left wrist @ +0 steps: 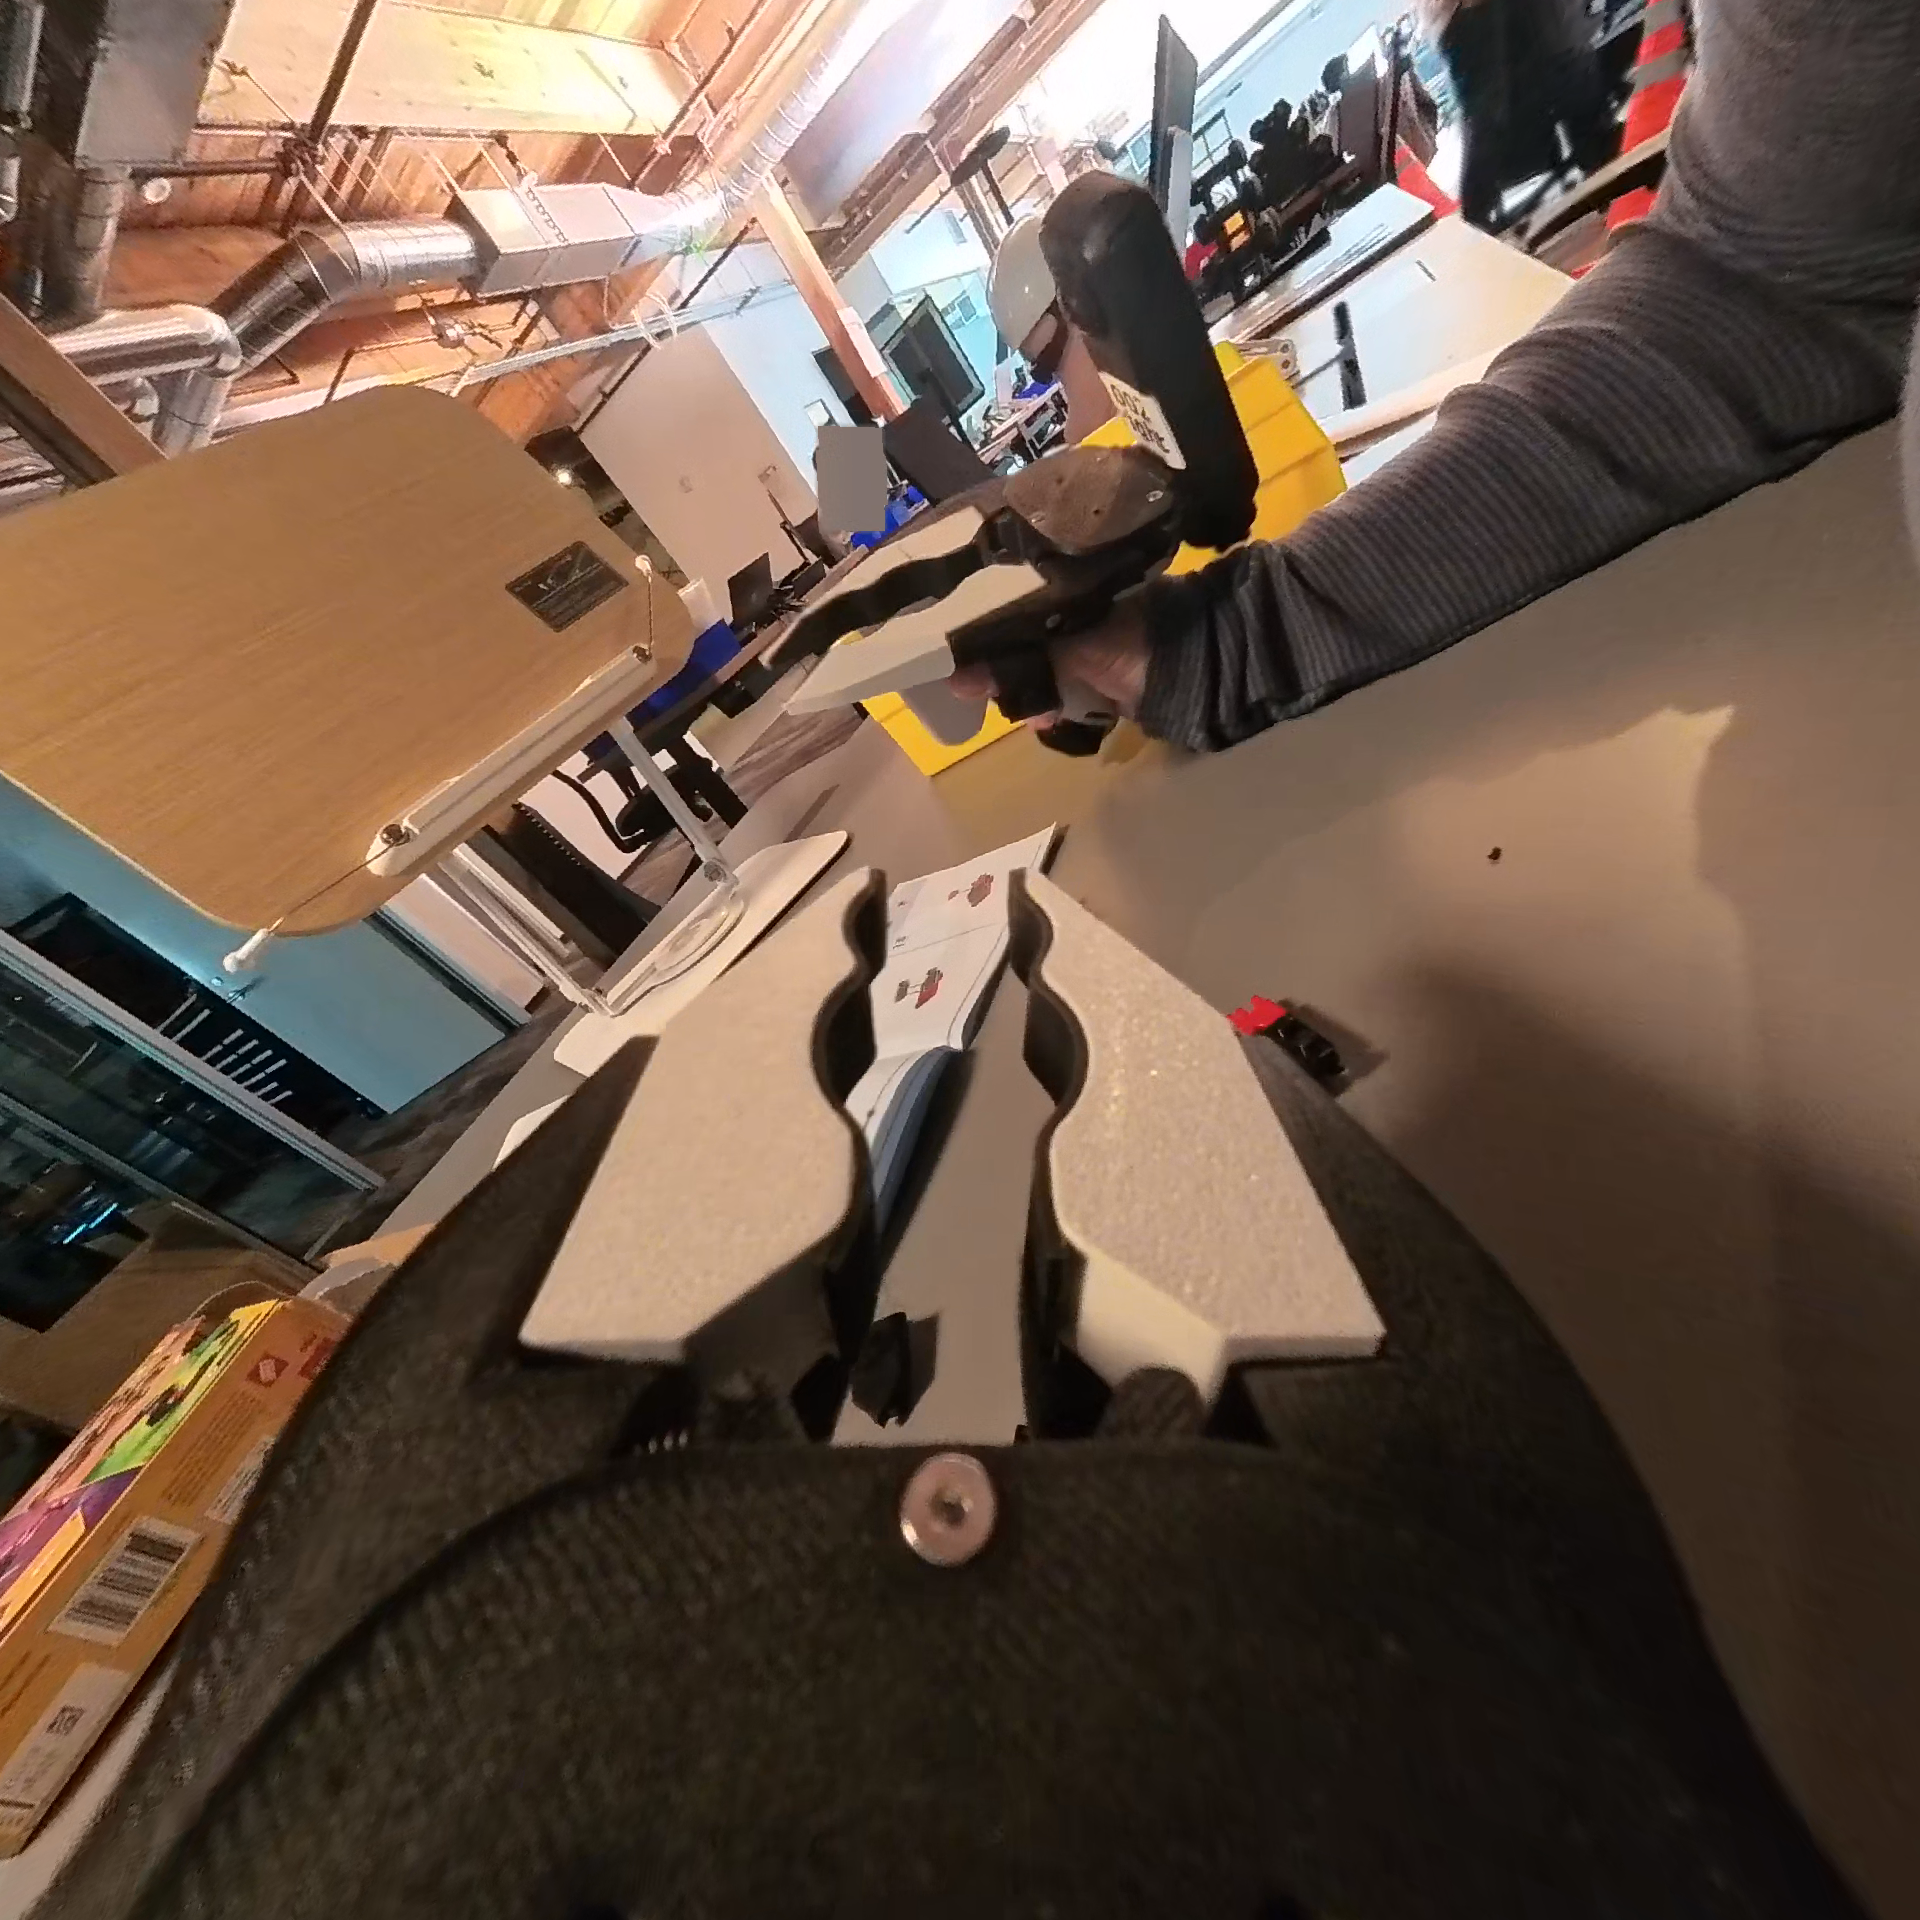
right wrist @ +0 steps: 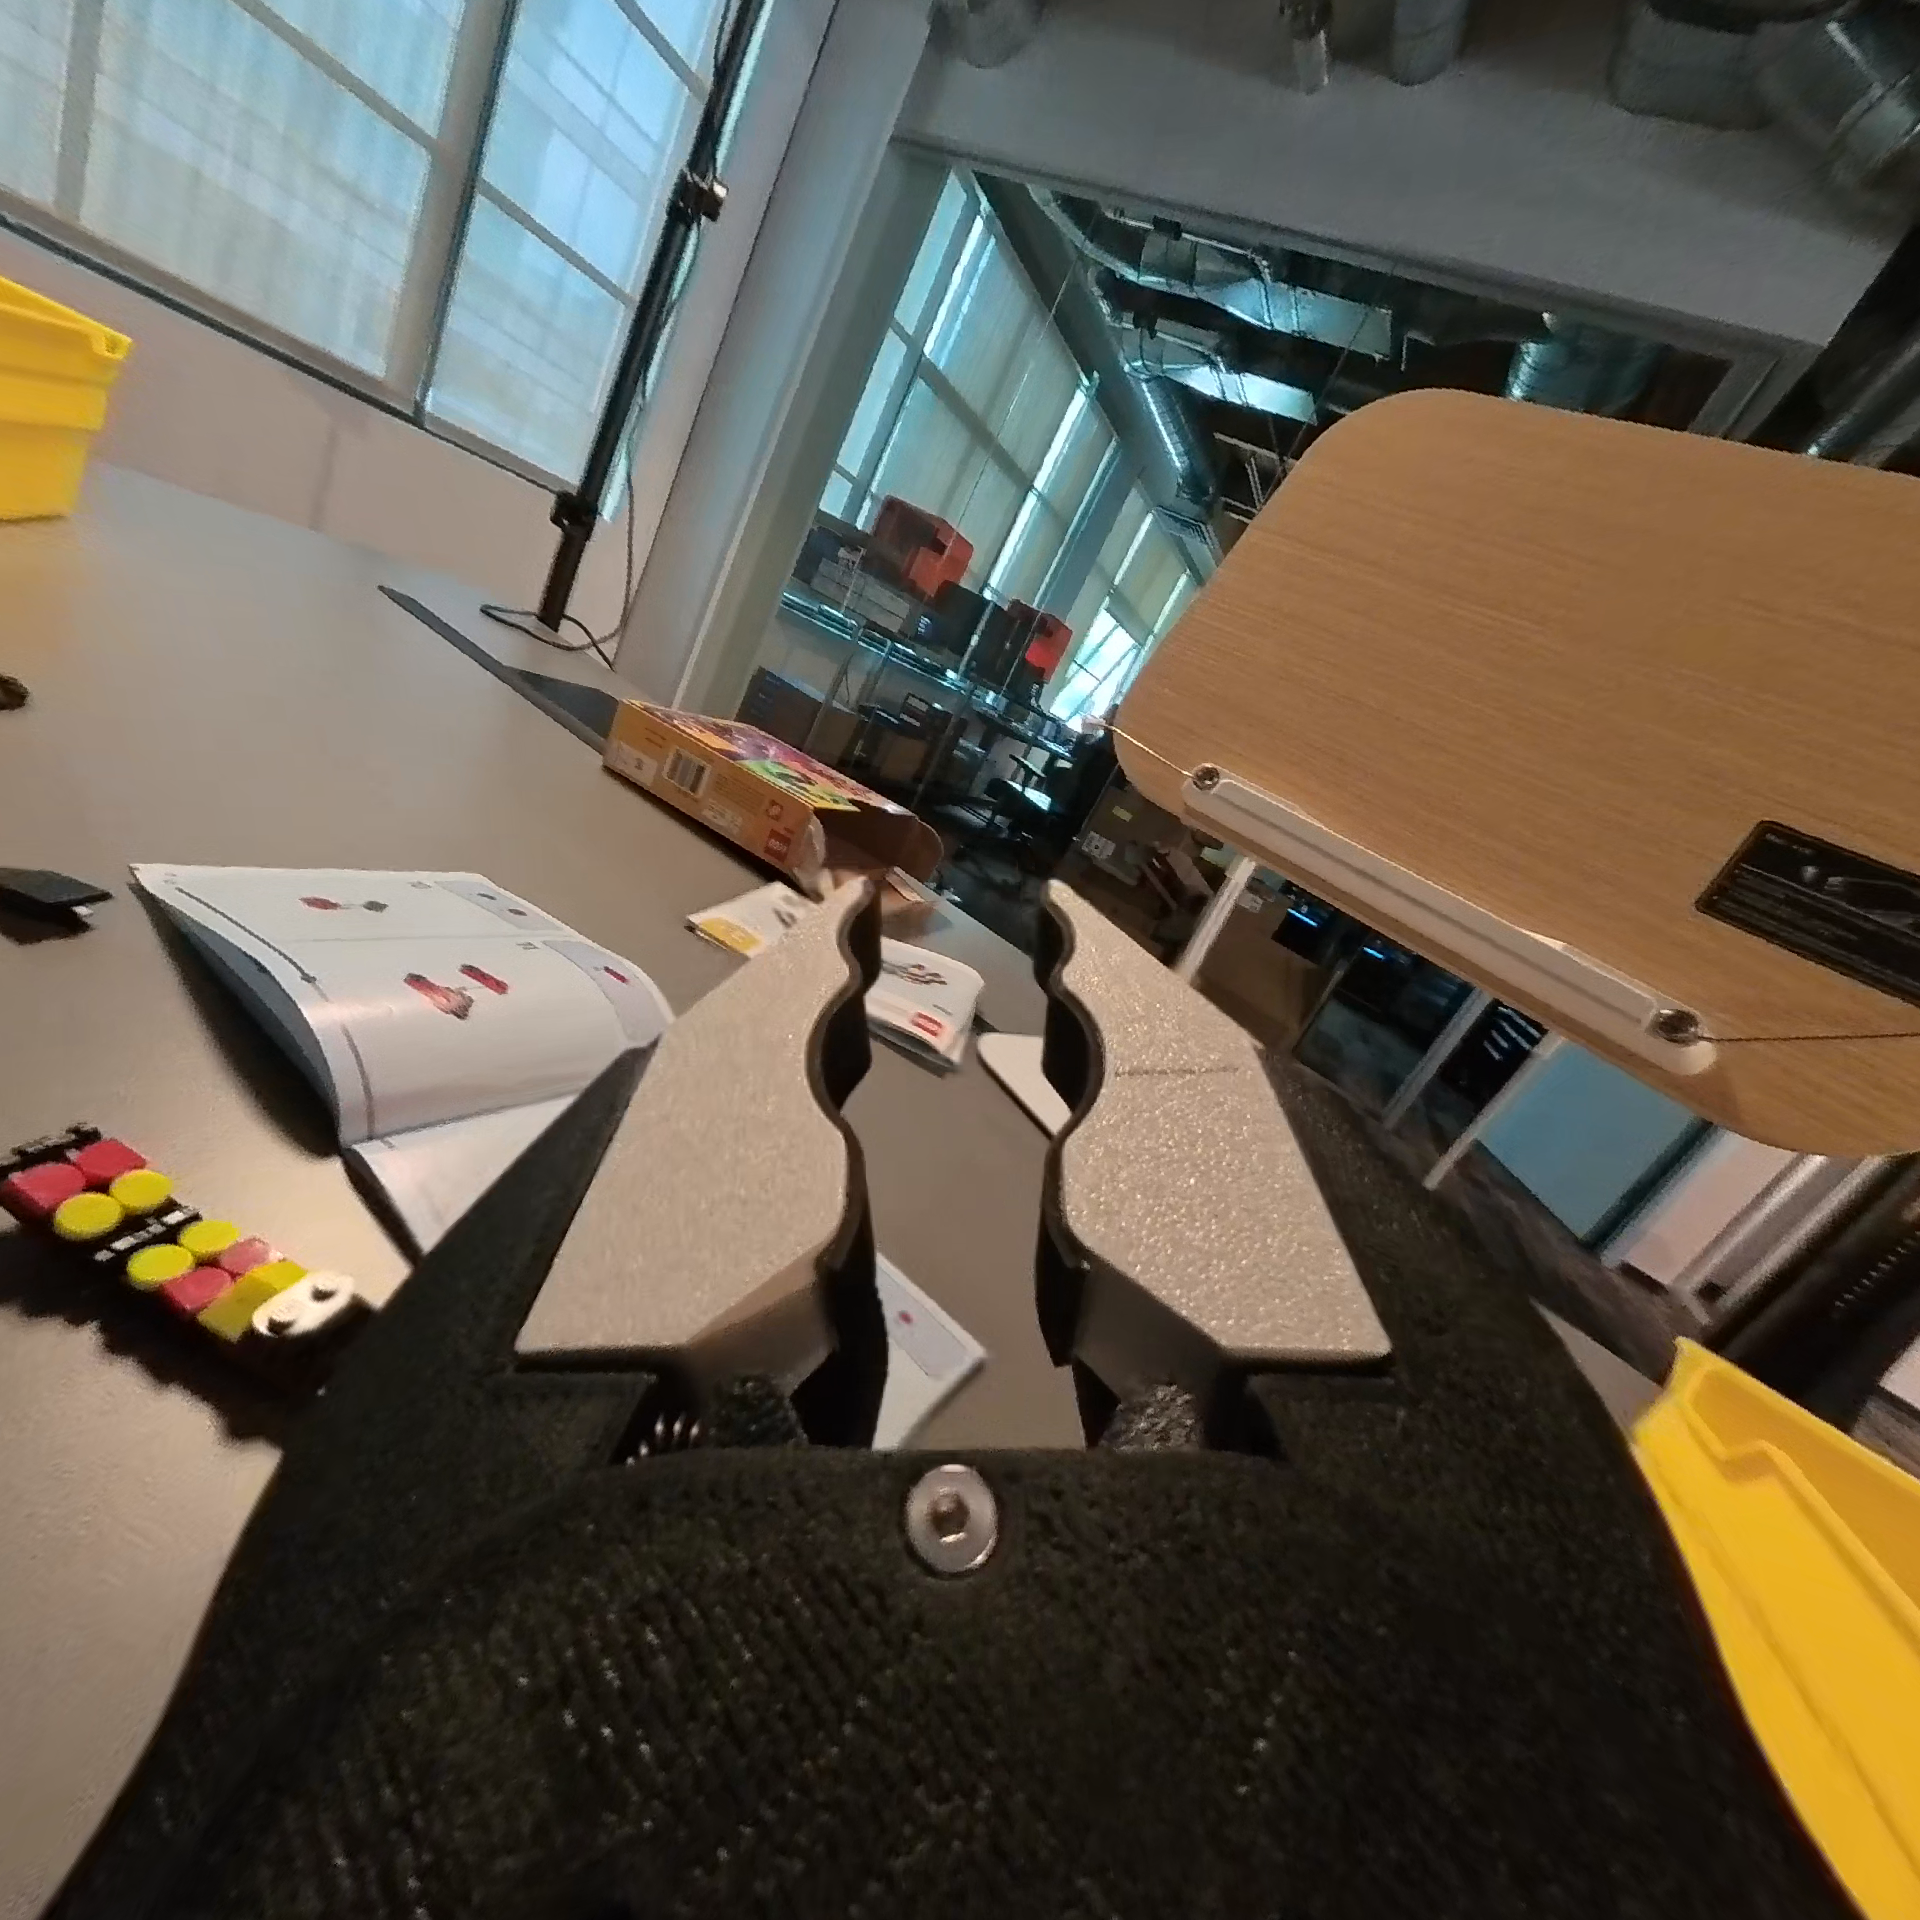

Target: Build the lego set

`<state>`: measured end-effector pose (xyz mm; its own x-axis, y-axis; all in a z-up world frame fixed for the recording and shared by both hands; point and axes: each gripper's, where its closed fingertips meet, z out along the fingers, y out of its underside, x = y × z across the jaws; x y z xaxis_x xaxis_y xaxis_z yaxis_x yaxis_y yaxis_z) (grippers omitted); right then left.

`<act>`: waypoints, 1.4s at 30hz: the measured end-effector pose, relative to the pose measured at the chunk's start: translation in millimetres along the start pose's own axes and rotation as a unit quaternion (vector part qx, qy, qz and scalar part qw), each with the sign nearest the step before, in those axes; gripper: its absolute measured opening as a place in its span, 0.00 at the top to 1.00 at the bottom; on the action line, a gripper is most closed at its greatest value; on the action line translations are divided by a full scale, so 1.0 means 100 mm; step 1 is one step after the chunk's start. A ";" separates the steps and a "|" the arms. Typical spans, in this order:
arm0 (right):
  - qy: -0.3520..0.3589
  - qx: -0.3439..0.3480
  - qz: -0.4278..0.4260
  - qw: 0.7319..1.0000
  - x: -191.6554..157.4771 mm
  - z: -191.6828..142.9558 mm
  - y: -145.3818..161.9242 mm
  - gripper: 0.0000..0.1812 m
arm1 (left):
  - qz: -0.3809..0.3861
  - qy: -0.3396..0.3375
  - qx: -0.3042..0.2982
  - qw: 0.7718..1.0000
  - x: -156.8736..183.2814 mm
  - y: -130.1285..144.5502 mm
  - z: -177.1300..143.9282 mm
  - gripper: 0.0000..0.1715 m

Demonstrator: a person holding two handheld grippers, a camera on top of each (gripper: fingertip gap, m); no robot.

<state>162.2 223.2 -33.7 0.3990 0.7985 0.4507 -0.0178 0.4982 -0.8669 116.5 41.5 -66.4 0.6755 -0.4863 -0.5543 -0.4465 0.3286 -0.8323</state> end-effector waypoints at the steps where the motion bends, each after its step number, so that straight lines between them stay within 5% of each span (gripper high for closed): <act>1: 0.007 -0.007 -0.010 1.000 0.04 -0.01 0.02 0.86 | 0.001 -0.001 0.002 1.000 0.00 -0.01 0.00 0.88; 8: 0.035 -0.024 -0.021 0.999 0.26 -0.11 0.12 0.87 | 0.009 0.000 0.005 1.000 0.01 -0.02 -0.01 0.89; 42: 0.026 -0.024 -0.030 0.999 0.21 -0.09 0.12 0.87 | 0.019 0.007 -0.002 1.000 0.05 0.00 0.00 0.89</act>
<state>178.9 242.4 -36.3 0.4457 0.7478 0.4921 0.0511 0.5275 -0.8480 120.4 38.9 -68.9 0.6495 -0.4846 -0.5860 -0.4743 0.3442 -0.8103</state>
